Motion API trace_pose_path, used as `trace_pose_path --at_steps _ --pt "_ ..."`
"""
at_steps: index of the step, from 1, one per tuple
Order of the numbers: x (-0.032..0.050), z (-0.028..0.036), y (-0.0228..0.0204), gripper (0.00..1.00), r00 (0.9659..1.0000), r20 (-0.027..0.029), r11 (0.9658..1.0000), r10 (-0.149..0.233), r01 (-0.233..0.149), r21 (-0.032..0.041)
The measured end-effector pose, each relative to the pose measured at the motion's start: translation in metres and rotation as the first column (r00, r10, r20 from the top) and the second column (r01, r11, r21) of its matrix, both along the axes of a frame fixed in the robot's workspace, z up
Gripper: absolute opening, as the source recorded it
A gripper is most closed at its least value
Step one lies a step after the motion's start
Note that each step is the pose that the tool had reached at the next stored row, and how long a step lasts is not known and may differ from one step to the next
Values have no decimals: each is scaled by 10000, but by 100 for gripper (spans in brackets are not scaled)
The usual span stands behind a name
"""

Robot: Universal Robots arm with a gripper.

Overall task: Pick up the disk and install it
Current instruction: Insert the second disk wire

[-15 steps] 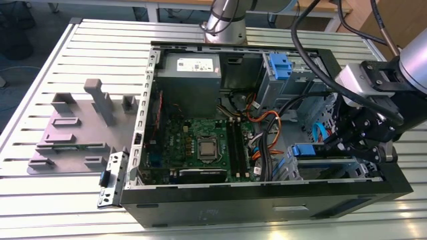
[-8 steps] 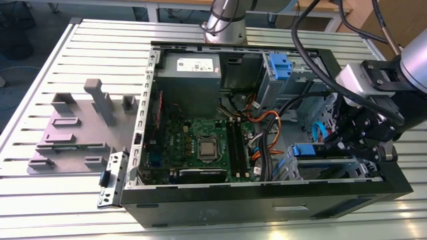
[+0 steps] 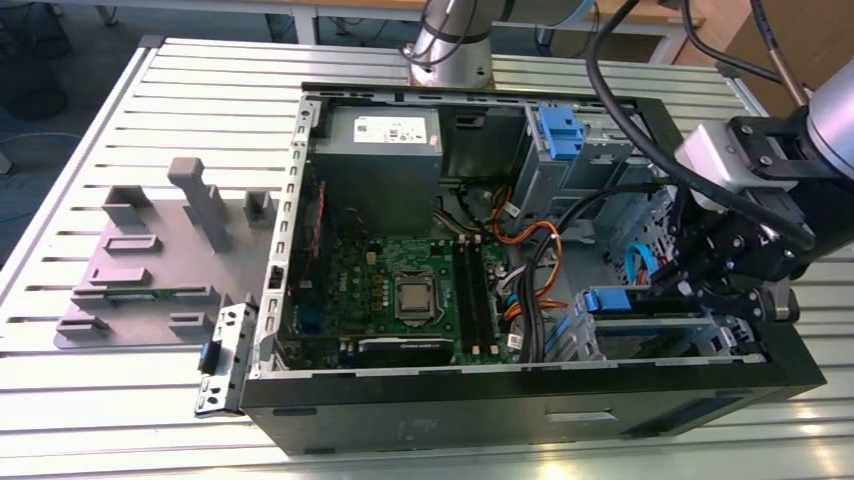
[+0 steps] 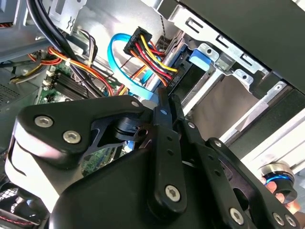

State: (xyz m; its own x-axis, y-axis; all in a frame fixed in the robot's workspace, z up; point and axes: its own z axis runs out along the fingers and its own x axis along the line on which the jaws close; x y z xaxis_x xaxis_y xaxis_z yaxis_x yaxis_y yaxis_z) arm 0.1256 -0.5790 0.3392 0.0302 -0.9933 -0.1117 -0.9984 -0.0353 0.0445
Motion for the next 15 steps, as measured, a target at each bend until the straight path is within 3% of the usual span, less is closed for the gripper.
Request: trace_pose_path --at_steps 5,15 --pt "0 -4 -19 16 10000 0 10000 0 0 20" --pt "0 -38 -19 16 10000 -6 9997 0 0 226"
